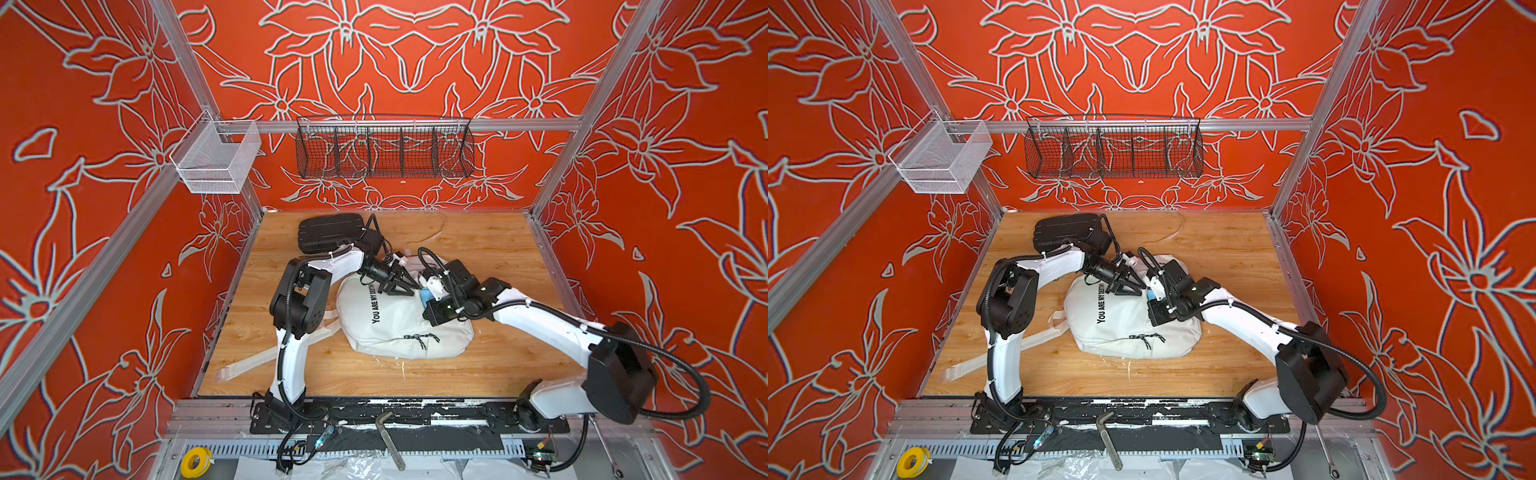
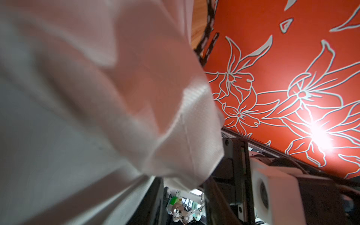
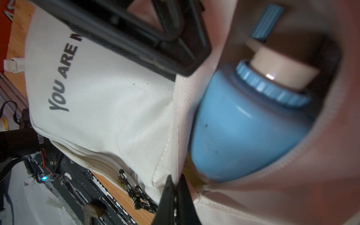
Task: Pack books, pencil case, and school supplies into a backpack
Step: Place the pencil sharpener in the student bag.
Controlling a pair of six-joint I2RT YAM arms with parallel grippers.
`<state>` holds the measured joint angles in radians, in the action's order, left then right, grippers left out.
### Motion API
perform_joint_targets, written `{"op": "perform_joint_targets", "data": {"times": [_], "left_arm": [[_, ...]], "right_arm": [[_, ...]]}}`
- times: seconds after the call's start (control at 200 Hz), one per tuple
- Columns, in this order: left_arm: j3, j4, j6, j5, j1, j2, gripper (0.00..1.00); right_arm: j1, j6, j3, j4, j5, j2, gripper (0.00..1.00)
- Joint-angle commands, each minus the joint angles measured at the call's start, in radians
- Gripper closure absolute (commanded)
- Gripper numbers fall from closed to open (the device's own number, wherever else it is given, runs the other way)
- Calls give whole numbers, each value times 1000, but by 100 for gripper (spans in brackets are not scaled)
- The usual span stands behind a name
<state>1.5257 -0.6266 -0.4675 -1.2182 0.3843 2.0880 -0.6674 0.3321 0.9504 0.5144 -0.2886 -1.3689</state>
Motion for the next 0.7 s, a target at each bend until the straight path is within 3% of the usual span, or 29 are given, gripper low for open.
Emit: {"op": "perform_joint_targets", "data": {"times": [0.0,0.105,0.31,0.365,0.47,0.575,0.61,0.691], "left_arm": [[33,-40,26,14,-7,-47,51],[69,-74,40,113,-14,-86,37],[168,-184,70,395,-12,-103,30],[209,-230,83,447,-12,-69,30],[289,-266,109,505,14,-17,30],[464,-380,180,610,63,55,30],[521,-408,189,637,75,83,30],[602,-419,185,631,84,133,29]], "right_arm": [[-3,24,-43,-83,108,107,100],[-4,64,-114,-107,196,200,100],[-12,80,-261,-154,319,334,100],[-12,56,-275,-168,279,355,88],[-11,61,-257,-162,302,391,49],[-1,72,-206,-163,374,426,26],[11,84,-185,-161,386,422,21],[92,136,-80,-64,350,341,21]]}}
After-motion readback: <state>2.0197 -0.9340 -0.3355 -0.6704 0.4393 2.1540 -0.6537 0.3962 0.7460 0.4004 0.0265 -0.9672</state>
